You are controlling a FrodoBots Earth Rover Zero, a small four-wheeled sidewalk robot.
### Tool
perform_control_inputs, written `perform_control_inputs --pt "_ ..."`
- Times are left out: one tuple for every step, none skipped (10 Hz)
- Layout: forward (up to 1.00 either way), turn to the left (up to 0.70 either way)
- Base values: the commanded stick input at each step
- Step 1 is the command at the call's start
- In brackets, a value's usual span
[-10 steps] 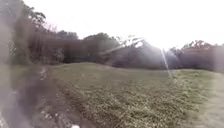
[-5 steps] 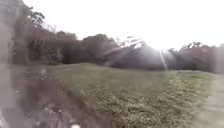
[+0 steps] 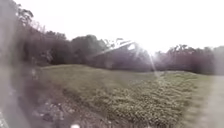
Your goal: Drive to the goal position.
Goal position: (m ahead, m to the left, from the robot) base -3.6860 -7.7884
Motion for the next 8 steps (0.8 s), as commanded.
perform_control_inputs --pt "-0.70 0.35" --pt "-0.70 0.35" --pt "-0.70 0.35" --pt "-0.70 0.35" --pt "-0.63 0.47" --pt "-0.52 0.55" --pt "-0.29 0.44" --pt "-0.03 0.00"
